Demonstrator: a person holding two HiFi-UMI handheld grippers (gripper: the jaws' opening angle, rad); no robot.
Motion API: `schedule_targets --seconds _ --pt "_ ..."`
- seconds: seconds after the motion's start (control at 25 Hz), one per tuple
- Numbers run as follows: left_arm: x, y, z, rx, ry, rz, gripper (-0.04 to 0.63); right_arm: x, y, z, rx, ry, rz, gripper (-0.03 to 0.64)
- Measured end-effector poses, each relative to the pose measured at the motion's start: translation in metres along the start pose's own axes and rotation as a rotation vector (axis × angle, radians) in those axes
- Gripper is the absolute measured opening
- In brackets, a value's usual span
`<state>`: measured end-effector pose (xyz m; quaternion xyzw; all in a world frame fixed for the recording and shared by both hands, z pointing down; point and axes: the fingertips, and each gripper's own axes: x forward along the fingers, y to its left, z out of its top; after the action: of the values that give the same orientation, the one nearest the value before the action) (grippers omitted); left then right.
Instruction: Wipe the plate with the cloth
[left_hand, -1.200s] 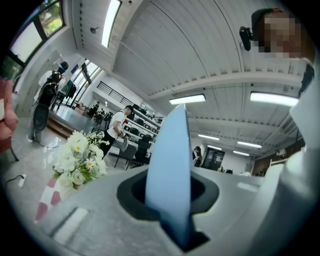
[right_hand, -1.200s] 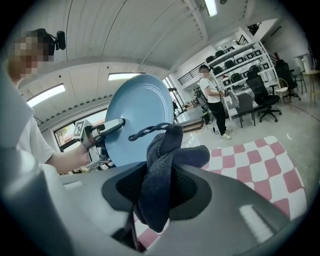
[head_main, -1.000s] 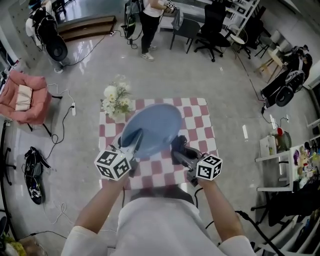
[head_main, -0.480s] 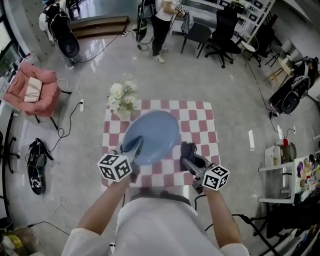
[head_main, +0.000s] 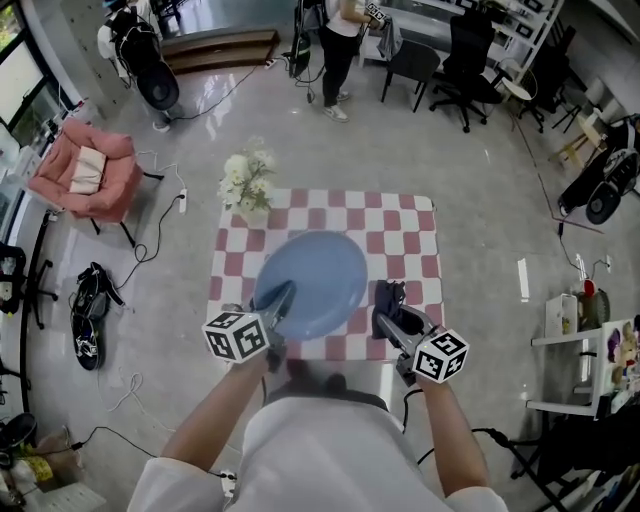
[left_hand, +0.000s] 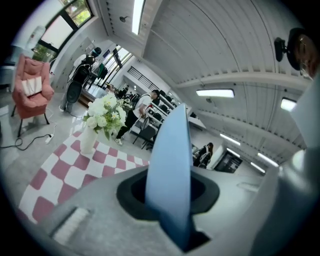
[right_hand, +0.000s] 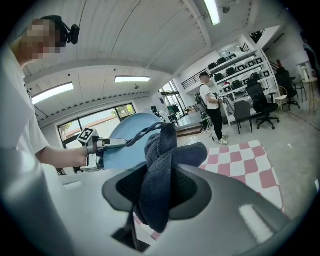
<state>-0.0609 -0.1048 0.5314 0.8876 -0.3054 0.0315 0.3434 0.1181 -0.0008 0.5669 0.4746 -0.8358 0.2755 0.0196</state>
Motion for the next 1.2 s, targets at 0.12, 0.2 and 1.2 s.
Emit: schedule_targets --seconds 0.12,0.2,1.2 --pt "-0.007 -0.011 -0.015 -0.064 0.011 0.004 0.077 -0.019 -0.003 0.001 -0.014 -0.017 0.003 0.129" --pt "-0.014 -0.017 -0.026 -0.108 0.015 0.011 0.077 -0.030 -0.005 0.002 -0.012 -0.040 0.004 0.127" --pt "-0.084 0.009 -0.103 -0.682 0.049 -0.007 0.075 -0.070 0.010 0.000 -0.081 -0.105 -0.233 0.126"
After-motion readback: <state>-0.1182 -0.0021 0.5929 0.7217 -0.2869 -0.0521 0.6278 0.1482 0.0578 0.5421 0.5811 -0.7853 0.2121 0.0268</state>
